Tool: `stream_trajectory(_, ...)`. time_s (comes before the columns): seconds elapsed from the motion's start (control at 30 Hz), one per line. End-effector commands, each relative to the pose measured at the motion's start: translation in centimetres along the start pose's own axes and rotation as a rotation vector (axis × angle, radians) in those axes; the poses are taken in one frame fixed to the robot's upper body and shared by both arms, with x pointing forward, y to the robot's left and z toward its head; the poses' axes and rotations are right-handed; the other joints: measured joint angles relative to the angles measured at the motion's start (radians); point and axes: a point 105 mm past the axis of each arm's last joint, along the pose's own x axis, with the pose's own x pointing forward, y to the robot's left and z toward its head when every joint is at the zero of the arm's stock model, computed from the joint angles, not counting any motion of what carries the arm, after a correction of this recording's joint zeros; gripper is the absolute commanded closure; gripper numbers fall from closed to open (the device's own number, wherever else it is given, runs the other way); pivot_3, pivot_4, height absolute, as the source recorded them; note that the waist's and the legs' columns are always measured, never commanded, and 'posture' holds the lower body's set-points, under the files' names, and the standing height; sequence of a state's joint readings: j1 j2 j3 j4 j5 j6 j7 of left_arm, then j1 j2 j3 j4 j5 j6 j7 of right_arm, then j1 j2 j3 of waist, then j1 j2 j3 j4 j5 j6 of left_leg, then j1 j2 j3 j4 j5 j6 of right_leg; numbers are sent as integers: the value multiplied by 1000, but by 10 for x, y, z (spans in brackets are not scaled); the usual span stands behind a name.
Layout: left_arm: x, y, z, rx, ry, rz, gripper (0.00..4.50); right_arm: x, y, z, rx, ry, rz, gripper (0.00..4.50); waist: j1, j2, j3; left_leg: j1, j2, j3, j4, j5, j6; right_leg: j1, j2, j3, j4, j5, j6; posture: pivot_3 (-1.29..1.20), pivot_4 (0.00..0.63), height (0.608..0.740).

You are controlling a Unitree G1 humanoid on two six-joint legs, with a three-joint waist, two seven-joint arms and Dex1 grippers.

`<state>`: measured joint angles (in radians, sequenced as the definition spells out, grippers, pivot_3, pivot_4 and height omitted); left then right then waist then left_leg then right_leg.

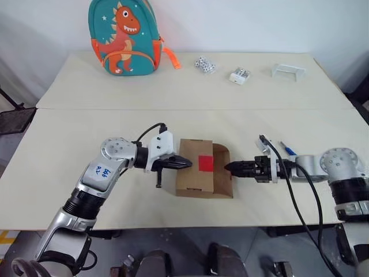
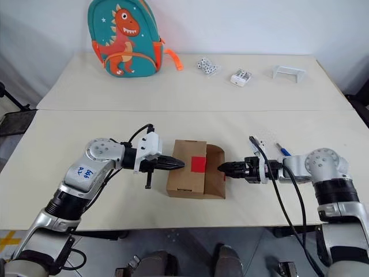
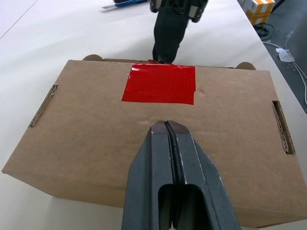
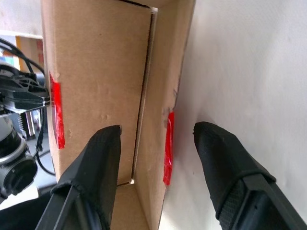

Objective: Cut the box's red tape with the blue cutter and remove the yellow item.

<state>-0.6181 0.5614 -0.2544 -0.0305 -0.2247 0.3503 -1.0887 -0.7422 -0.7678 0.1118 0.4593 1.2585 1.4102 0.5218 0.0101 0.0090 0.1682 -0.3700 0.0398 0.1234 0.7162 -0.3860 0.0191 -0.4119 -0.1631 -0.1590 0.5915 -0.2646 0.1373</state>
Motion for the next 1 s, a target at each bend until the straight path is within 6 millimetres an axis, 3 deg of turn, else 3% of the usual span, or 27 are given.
stream_trajectory(0.03,0,-6,-10,-22,54,-26,4500,9,-8,-4,-2,61,-15,1914,-10,0,0,0,0,0,0,0,0,0,0,0,0,0,0,0,150,740)
stream_trajectory(0.47,-4,-7,-11,-36,64,5,4500,28,3,-10,-19,130,73,1914,-31,0,0,2,1,-1,0,1,-1,1,1,0,3,0,0,0,150,740)
stream_trajectory(1.0,-1,-9,-11,-40,57,2,4500,36,0,-29,73,79,77,1914,-37,1,-1,3,1,-2,-1,1,-3,1,1,0,4,0,0,0,150,740)
